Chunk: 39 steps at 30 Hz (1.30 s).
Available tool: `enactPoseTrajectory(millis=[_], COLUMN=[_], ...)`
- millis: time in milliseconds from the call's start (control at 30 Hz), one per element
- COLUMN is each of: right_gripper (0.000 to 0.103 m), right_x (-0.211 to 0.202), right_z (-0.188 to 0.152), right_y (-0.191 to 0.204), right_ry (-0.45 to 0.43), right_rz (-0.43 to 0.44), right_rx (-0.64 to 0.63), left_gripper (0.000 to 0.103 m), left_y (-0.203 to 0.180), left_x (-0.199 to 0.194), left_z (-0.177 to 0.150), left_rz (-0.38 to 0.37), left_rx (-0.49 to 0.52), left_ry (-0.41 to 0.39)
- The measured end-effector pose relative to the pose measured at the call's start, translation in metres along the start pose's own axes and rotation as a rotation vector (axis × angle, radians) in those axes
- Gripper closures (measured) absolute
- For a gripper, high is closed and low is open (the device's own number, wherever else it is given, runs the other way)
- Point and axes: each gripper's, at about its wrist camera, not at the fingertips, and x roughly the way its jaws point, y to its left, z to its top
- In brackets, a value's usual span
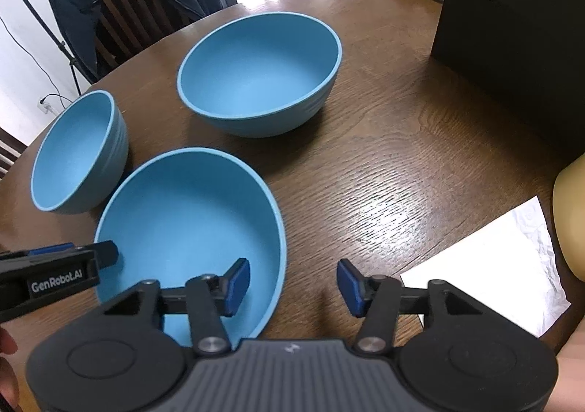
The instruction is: Organize plates and bowls
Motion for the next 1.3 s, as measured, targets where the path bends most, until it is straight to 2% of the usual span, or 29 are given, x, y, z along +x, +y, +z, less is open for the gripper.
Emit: enactPoseTrajectory(millis=[100, 200, 367, 467, 1067, 1300], right_gripper=[0.062, 0.073, 0.093, 0.095, 0.098, 0.098], right_x=[0.003, 0.006, 0.008, 0.008, 0.006, -0.001], right_z=[0.002, 0.002, 0.003, 0.003, -0.004, -0.004], right_y=[0.002, 0.004, 0.002, 0.004, 0.001, 0.003], right_ry=[0.005, 0.008, -0.005, -0.010, -0.040, -0.055], right_rz=[0.003, 0.009, 0.037, 0.031, 0.042, 0.058], right_rx=[-0.002, 0.001, 0.022, 0.020, 0.031, 0.008], left_gripper=[0.067, 0.078, 0.091, 0.095, 0.097, 0.097], left_y=[-0.001, -0.002, -0.004, -0.007, -0.002, -0.001], left_x=[0.004, 0.006, 0.007, 0.007, 0.003, -0.012], left_z=[0.000, 0.001, 0.000, 0.000, -0.008, -0.016], left_rz=[-0.016, -0.037, -0.062, -0.068, -0.068, -0.054], left_rx=[-0.010, -0.018, -0.019, -0.012, -0.015, -0.022], left_ry=[0.009, 0.018, 0.012, 0.008, -0.014, -0.056])
